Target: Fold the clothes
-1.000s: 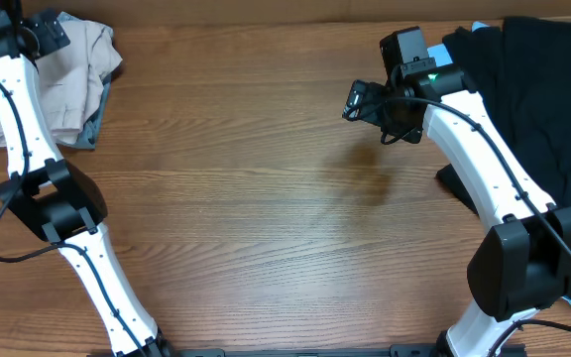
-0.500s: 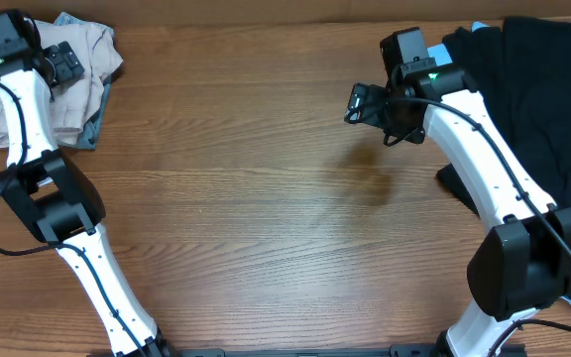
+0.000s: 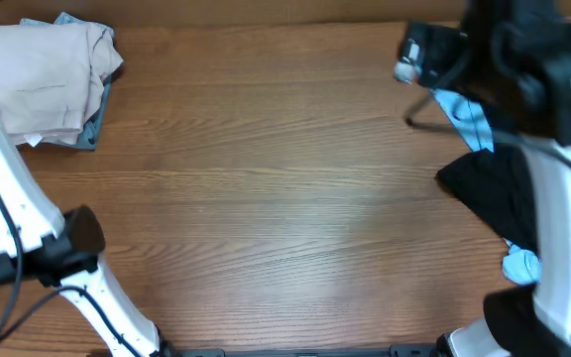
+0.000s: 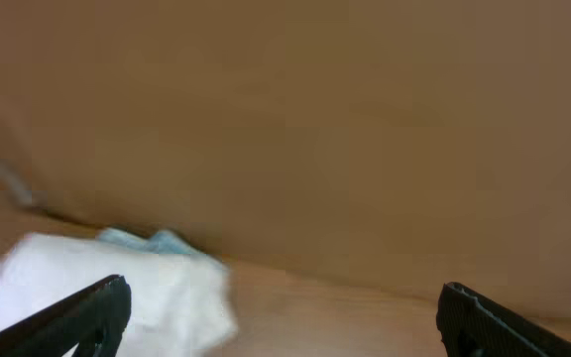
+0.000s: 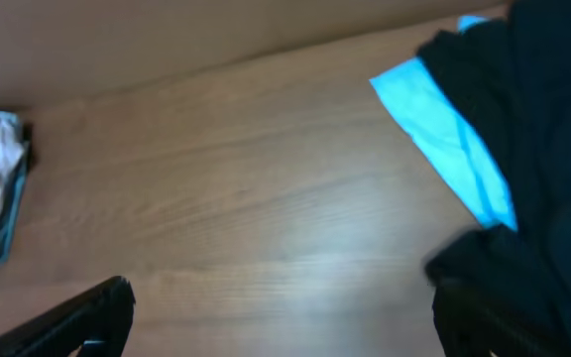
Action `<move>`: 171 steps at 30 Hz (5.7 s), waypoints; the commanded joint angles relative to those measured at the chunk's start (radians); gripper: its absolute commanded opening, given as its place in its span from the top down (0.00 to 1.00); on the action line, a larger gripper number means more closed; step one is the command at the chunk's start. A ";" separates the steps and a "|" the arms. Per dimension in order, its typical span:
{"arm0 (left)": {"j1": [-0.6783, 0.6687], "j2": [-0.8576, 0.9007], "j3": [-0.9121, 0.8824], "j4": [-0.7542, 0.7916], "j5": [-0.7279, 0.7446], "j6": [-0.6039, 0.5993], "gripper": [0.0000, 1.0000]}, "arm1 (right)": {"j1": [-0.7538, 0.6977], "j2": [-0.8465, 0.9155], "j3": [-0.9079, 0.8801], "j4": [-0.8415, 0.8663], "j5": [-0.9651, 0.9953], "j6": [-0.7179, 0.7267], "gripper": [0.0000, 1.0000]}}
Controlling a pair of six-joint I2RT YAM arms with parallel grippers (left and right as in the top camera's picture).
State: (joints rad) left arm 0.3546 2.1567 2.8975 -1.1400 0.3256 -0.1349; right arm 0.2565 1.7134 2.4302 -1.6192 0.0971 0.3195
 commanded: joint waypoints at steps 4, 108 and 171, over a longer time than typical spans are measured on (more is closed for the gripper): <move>-0.085 0.025 -0.019 -0.113 0.064 -0.029 0.00 | -0.002 -0.159 0.050 -0.074 -0.018 -0.009 0.00; -0.105 0.026 -0.024 -0.193 0.060 -0.030 0.00 | -0.130 -1.711 -2.422 1.538 -0.121 -0.216 0.00; -0.302 -2.133 -2.893 1.064 -0.403 -0.085 0.00 | -0.130 -1.711 -2.422 1.538 -0.122 -0.216 0.00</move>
State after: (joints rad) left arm 0.0292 0.0902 0.0196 -0.0315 -0.0902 -0.2333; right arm 0.1314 0.0128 0.0181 -0.0895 -0.0223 0.1040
